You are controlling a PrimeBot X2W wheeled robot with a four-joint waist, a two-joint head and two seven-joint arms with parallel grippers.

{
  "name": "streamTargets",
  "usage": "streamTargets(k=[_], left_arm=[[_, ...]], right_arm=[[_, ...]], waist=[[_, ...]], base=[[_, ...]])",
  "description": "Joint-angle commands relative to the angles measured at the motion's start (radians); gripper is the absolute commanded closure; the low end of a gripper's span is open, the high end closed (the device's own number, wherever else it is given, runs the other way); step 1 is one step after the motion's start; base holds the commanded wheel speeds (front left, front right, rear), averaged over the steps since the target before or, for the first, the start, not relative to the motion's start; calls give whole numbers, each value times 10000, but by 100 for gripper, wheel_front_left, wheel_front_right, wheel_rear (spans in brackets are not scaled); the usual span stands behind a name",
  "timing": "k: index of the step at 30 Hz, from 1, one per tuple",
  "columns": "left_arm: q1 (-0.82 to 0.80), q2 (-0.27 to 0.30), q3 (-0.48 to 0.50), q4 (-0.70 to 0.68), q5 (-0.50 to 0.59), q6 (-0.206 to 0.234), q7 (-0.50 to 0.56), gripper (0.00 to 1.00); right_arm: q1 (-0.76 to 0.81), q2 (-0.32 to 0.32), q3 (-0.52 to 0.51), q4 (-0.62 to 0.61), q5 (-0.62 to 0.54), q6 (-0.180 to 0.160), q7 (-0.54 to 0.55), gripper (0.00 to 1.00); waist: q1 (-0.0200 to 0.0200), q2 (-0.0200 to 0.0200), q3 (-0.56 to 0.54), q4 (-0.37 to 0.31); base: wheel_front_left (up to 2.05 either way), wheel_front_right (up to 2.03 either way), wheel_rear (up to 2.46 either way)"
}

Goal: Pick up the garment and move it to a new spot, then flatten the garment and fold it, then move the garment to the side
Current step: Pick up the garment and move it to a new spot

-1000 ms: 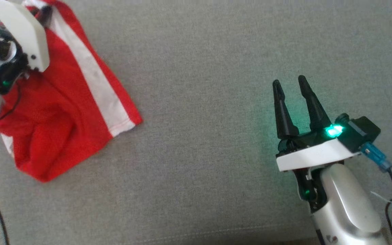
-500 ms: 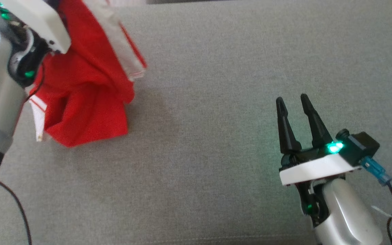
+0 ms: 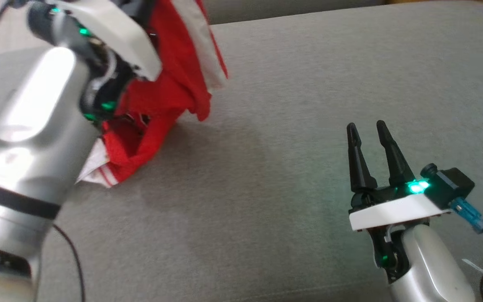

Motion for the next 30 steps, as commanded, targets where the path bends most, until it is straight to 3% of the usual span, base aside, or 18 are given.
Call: streamTargets(k=[1, 16, 23, 30], left_arm=[[-523, 115, 348, -528, -54, 154, -14, 100], [-830, -1830, 191, -2628, -381, 1307, 103, 100], [-322, -1479, 198, -1791, -437, 1591, 228, 100], [-672, -900, 224, 829, 3, 1206, -476, 100]], right_arm=[[-317, -18, 178, -377, 57, -9, -93, 0], [-419, -18, 311, -687, 407, -9, -94, 0], [-612, -18, 508, -885, 699, -9, -94, 0], [-910, -18, 831, -1034, 1037, -9, -94, 0]], waist=[[1, 0, -9, -490], [1, 0, 293, -2350], [1, 0, 897, -3056], [1, 0, 1589, -3552]], base=[[0, 0, 0], [0, 0, 0], [0, 0, 0], [0, 0, 0]])
